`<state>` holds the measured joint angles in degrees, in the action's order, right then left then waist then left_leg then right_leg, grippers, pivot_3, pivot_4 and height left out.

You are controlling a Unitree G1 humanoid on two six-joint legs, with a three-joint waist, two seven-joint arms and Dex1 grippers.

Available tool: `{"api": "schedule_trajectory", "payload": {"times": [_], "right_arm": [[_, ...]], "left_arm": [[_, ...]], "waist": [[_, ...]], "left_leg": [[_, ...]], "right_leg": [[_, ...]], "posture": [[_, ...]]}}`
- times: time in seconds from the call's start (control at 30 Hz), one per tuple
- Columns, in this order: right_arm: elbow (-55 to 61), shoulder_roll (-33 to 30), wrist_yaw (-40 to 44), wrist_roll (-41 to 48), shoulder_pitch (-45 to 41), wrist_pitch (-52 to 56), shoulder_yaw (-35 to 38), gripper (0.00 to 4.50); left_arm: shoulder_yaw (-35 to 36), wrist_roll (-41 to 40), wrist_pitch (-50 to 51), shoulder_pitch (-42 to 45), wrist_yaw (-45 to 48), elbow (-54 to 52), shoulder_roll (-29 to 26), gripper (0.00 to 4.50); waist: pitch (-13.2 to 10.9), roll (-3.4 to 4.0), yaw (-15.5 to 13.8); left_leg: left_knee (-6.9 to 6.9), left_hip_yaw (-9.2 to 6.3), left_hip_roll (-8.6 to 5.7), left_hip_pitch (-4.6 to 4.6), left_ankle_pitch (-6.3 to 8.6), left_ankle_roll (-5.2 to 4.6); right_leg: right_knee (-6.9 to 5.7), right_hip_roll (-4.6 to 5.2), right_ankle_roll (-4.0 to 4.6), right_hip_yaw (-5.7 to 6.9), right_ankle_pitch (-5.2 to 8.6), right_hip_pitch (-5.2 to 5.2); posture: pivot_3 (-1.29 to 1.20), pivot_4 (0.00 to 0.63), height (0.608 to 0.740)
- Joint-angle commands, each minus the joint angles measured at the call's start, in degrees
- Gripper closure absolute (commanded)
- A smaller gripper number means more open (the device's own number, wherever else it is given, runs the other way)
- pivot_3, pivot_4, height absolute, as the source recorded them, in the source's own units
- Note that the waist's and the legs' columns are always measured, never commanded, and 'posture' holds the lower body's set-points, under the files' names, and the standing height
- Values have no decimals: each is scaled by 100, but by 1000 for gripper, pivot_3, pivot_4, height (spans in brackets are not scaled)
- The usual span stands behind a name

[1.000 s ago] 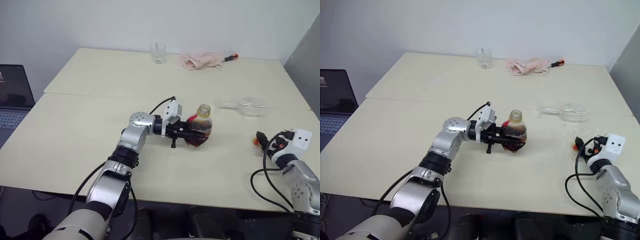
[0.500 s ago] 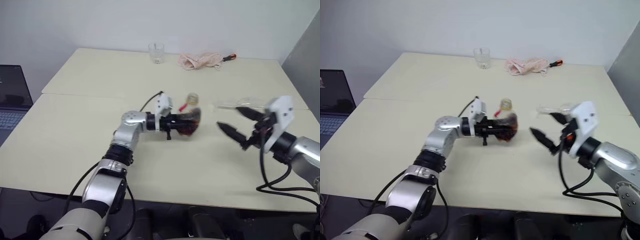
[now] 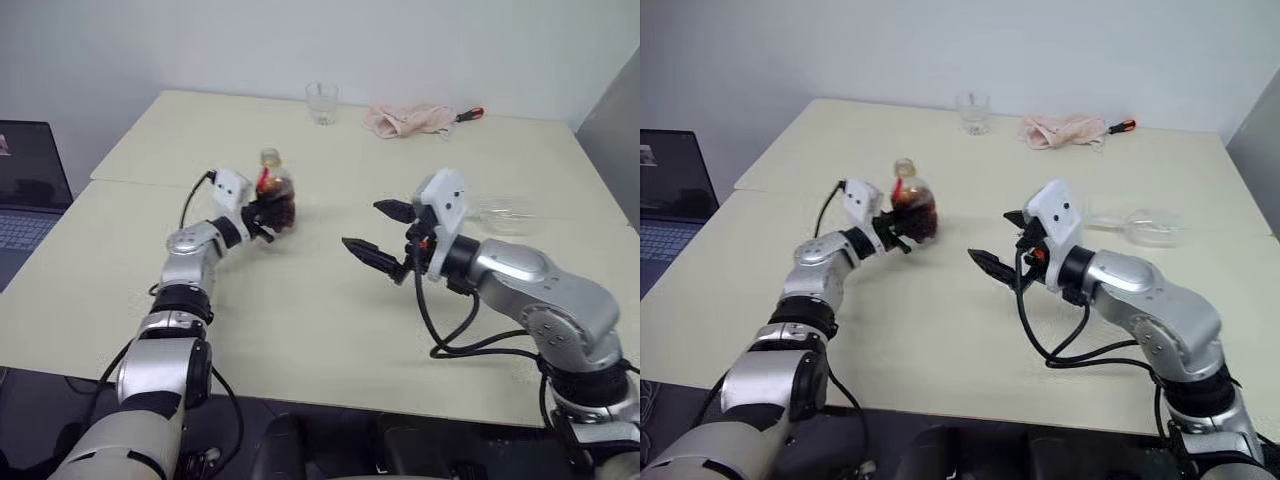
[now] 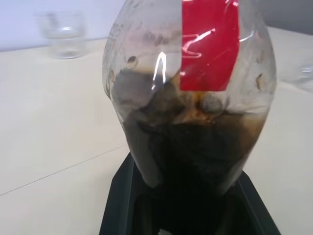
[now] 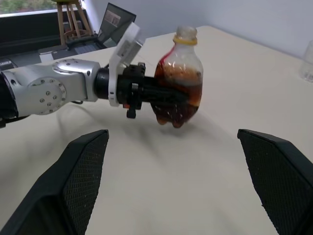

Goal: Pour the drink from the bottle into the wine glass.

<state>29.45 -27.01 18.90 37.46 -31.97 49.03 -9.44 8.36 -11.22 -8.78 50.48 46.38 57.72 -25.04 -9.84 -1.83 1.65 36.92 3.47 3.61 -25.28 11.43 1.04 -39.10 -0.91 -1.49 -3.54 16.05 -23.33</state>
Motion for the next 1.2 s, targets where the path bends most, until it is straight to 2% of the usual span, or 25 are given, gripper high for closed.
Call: {"api": "schedule_trajectory", "payload": {"times": [0.03, 0.23, 0.47, 0.8, 1.17, 1.2], "right_arm": [[-504, 371, -3, -471, -265, -383, -194, 0], [-1495, 1035, 27, -1058, -411, -836, -283, 0], [-1740, 1242, 377, -1277, -448, -864, -330, 0], [-1651, 1375, 570, -1402, -320, -691, -272, 0], [-1623, 1394, 619, -1352, -293, -574, -143, 0], [-1643, 1385, 639, -1358, -292, -581, -136, 0]], "left_arm": [[231, 42, -322, -19, -452, -140, -277, 3835], [620, -87, -402, -283, -1218, -244, -396, 3835], [1212, -444, -379, -552, -1754, -183, -407, 3835], [1192, -358, -367, -800, -2031, -38, -388, 3835], [1183, -358, -383, -1206, -2241, -509, -358, 192], [1198, -381, -341, -1280, -2272, -607, -345, 37]], "waist": [[1, -1, 0], [3, -5, -8], [4, -8, -3], [5, -10, 1], [6, -11, 23], [6, -11, 24]], "left_leg": [[0, -1, 0, -1, 0, 0], [2, -2, 3, -1, -1, 1], [2, -5, 5, -5, -1, 2], [6, -2, 3, 3, -2, 4], [3, 1, 4, 23, -2, 4], [2, 3, 5, 25, -2, 4]], "right_leg": [[-1, 0, 1, 1, -1, -1], [-8, 4, 3, 10, -2, -1], [-11, 5, 3, 18, -2, -3], [-40, 5, 4, 30, -2, -4], [-59, 3, 6, 12, -1, -4], [-61, 3, 7, 9, -1, -4]], "posture": [[0, 150, 740], [0, 150, 740], [0, 150, 740], [0, 150, 740], [0, 150, 740], [0, 150, 740]]}}
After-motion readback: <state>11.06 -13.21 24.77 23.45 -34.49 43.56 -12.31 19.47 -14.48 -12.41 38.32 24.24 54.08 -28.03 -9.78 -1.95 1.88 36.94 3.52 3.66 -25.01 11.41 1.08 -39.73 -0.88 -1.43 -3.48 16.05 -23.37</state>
